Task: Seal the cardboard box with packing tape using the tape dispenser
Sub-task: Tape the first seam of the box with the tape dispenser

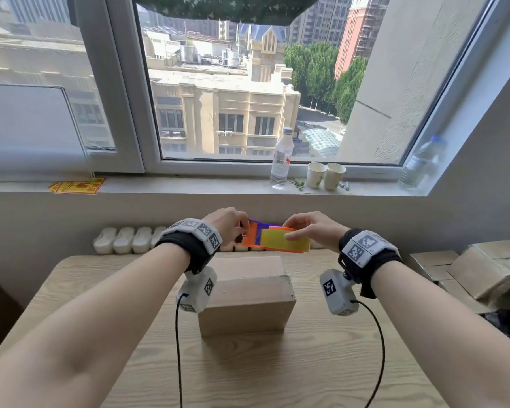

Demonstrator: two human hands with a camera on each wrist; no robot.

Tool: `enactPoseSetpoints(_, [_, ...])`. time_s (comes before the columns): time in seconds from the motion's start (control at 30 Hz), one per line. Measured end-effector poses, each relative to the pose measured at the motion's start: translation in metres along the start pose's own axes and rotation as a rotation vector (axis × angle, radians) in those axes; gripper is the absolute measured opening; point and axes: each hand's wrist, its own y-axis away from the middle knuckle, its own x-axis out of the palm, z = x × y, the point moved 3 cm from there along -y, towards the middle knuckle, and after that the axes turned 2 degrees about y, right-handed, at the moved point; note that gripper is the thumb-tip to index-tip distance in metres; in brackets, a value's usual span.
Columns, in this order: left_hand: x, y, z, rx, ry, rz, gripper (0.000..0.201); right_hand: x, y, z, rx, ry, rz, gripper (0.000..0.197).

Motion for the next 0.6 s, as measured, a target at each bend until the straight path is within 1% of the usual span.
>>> enactPoseSetpoints(0.13, [-0.008, -0.003, -0.001, -0.002, -0.032, 0.017, 0.017, -0.003, -0.009, 0.007, -0.005, 0.112, 0.034, 0.021])
enactPoseSetpoints(0.23, [-0.014, -0.006, -0.001, -0.020, -0.020, 0.030, 0.018, -0.004, -0.017, 0.007, 0.003, 0.247, 0.015, 0.029])
enactPoseSetpoints(0.37, [-0.020, -0.004, 0.000, -0.010, 0.013, 0.046, 0.010, -0.004, -0.025, 0.005, 0.004, 0.296, -0.013, 0.028])
enactPoseSetpoints(0.47, [-0.023, -0.002, 0.007, -0.045, 0.061, 0.060, 0.018, -0.004, -0.026, 0.006, 0.006, 0.285, -0.033, 0.024])
enactPoseSetpoints(0.53, [-0.024, -0.001, 0.010, -0.066, 0.106, 0.034, 0.023, -0.004, -0.026, 0.008, 0.019, 0.288, -0.038, 0.021])
enactPoseSetpoints(0.6, [-0.023, 0.000, 0.012, -0.078, 0.156, 0.000, 0.034, -0.004, -0.027, 0.009, 0.037, 0.299, -0.045, 0.018])
